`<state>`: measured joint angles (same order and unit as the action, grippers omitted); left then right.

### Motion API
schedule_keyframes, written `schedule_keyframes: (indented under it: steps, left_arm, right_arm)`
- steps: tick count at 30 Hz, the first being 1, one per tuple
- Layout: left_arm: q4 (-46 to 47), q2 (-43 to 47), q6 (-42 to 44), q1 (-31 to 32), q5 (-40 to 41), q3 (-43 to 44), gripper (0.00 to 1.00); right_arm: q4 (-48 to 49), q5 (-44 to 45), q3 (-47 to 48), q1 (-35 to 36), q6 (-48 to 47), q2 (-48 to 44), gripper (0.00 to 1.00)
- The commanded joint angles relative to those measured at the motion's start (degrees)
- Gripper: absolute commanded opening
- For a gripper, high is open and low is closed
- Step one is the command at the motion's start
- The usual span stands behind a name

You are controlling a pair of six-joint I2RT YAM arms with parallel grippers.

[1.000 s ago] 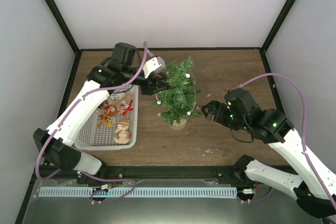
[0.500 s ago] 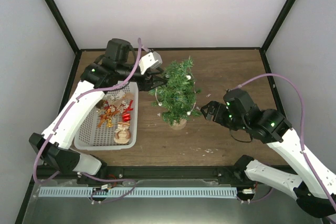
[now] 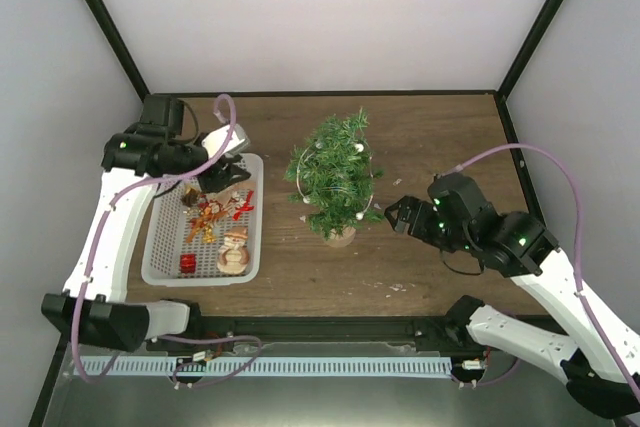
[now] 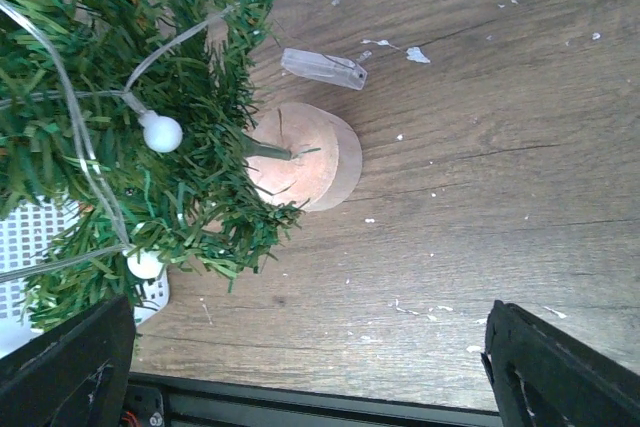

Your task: Decorate the small christmas tree

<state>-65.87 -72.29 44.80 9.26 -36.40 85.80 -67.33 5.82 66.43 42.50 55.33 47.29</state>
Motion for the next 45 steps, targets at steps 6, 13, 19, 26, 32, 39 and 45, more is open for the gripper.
schedule_keyframes:
  steps: [6,13,19,26,32,39,45]
  left_arm:
    - [-21.1,-6.8,16.8,-4.6,13.7,-3.5,0.49]
    - [-10.2,0.2,20.4,-6.4,28.1,-23.6,0.49]
    - [-14.5,-0.5,21.9,-13.3,31.8,-25.3,0.5]
    - [-14.4,-1.9,15.0,-17.8,36.2,-28.8,0.55]
    - [-14.7,-5.1,4.0,-17.8,36.3,-30.3,0.57]
    - [-10.0,-7.9,-0.2,-17.8,40.7,-33.1,0.59]
    - [-8.9,-12.2,-1.6,-17.1,41.8,-34.5,0.62]
  right_arm:
    - [1.0,-1.2,-4.7,-0.4,0.4,-1.5,0.88]
    - [4.3,-4.1,-9.8,-0.4,-0.3,-3.2,0.89]
    - [5.6,-5.1,-12.5,-0.4,-1.5,-4.2,0.9]
    - [8.3,-5.9,-17.7,-0.4,-2.0,-7.1,0.92]
    - [10.4,-5.2,-21.8,-0.4,-2.5,-9.9,0.94]
    - [12.0,-4.8,-24.7,-0.4,-4.3,-10.7,0.97]
    - [11.5,-4.1,-24.9,-0.4,-5.3,-11.5,0.98]
